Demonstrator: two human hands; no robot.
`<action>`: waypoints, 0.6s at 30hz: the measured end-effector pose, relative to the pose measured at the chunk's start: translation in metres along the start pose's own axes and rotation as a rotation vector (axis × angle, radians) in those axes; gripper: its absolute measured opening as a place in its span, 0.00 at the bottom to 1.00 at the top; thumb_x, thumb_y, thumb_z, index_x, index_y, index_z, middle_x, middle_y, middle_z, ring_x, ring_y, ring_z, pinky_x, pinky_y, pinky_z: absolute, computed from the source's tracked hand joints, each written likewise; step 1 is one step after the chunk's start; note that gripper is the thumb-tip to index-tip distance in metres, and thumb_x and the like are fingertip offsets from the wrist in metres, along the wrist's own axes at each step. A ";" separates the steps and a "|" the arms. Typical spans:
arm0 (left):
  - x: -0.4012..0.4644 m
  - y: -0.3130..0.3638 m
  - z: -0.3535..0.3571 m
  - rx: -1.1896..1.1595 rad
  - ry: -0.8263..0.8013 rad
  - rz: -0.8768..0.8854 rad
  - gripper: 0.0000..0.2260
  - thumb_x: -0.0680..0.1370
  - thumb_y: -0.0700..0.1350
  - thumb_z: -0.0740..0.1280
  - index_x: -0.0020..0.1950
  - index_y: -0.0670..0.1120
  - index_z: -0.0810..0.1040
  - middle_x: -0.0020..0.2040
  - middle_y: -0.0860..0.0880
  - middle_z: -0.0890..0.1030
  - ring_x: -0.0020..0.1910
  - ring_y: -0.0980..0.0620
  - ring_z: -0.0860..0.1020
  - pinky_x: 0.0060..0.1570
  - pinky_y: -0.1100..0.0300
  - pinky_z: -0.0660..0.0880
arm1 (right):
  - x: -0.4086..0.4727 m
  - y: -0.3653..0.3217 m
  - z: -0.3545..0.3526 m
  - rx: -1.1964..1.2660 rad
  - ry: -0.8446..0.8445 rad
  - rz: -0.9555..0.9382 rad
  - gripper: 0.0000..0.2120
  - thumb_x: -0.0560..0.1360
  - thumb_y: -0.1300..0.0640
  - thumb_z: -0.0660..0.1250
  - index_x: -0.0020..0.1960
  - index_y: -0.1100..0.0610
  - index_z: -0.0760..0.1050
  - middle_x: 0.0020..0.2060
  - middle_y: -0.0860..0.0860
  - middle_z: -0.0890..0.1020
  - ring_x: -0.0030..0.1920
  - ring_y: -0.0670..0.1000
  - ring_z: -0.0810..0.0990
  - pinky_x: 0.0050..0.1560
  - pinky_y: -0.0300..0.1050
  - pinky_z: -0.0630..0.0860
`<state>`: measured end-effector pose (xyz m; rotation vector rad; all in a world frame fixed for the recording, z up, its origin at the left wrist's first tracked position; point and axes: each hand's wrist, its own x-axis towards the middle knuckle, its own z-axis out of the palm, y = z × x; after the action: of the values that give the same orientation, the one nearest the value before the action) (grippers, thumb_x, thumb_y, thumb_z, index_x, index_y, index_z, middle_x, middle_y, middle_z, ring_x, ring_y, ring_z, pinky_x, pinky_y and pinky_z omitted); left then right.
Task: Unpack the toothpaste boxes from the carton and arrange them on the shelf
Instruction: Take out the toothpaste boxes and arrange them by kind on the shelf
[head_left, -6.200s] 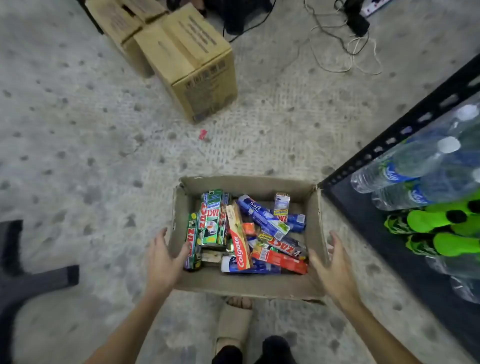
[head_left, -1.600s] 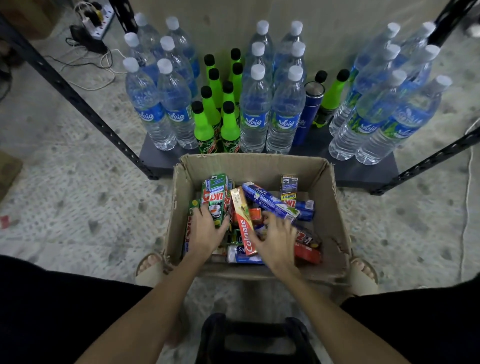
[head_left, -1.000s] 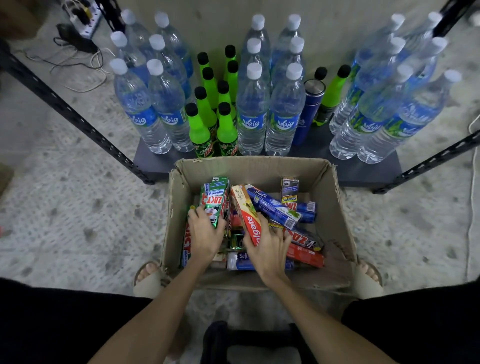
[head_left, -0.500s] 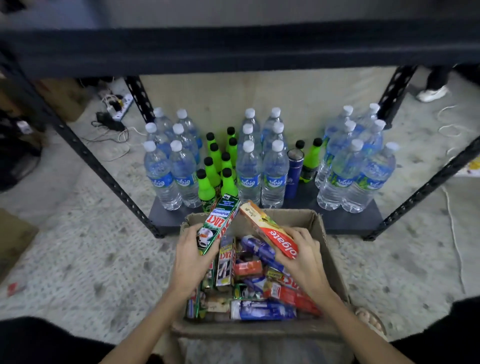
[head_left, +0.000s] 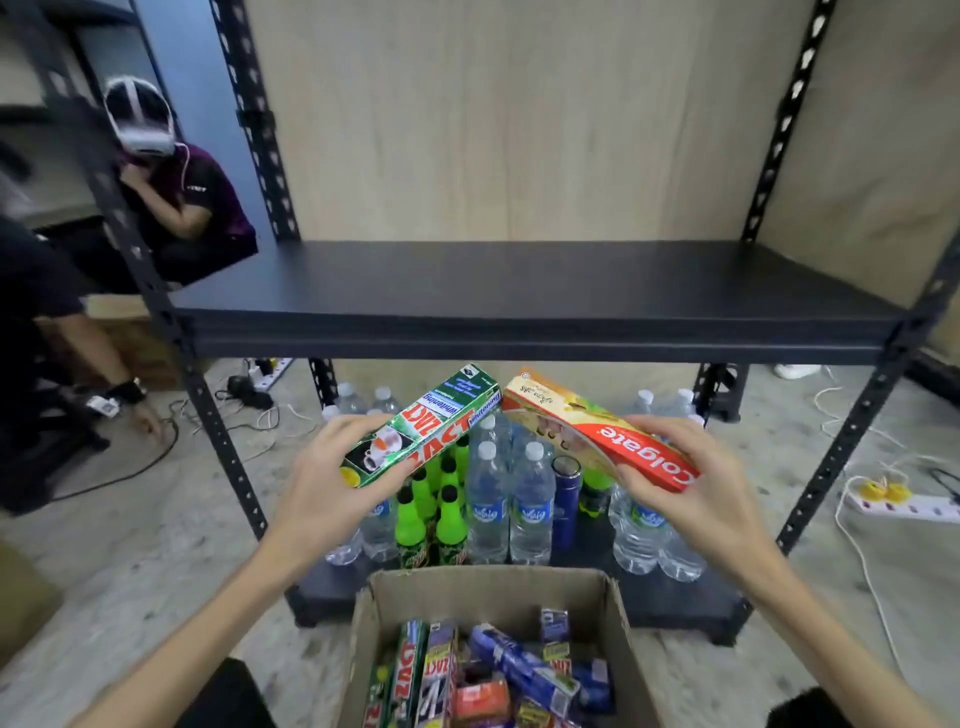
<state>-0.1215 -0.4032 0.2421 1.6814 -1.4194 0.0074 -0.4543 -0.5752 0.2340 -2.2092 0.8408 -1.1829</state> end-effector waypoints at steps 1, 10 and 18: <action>0.009 0.009 -0.008 -0.004 -0.001 0.018 0.24 0.71 0.55 0.75 0.64 0.50 0.80 0.57 0.56 0.79 0.57 0.59 0.78 0.54 0.71 0.71 | 0.008 -0.008 -0.012 0.017 0.005 -0.010 0.23 0.70 0.57 0.78 0.62 0.46 0.78 0.56 0.41 0.80 0.56 0.46 0.80 0.53 0.47 0.79; 0.112 0.057 -0.041 0.007 -0.078 0.155 0.18 0.75 0.52 0.73 0.65 0.56 0.78 0.58 0.60 0.79 0.58 0.59 0.77 0.54 0.63 0.74 | 0.100 -0.033 -0.094 -0.042 0.004 -0.081 0.21 0.70 0.53 0.77 0.61 0.44 0.79 0.55 0.41 0.82 0.55 0.44 0.81 0.53 0.42 0.77; 0.207 0.037 -0.016 0.130 -0.296 0.108 0.20 0.78 0.56 0.68 0.70 0.58 0.73 0.61 0.63 0.76 0.64 0.56 0.67 0.64 0.56 0.68 | 0.184 0.010 -0.111 -0.165 -0.216 -0.017 0.24 0.71 0.37 0.71 0.66 0.39 0.75 0.58 0.39 0.79 0.57 0.43 0.79 0.61 0.52 0.77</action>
<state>-0.0720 -0.5525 0.3830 1.7632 -1.7620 -0.0939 -0.4718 -0.7284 0.3841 -2.4280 0.8568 -0.8891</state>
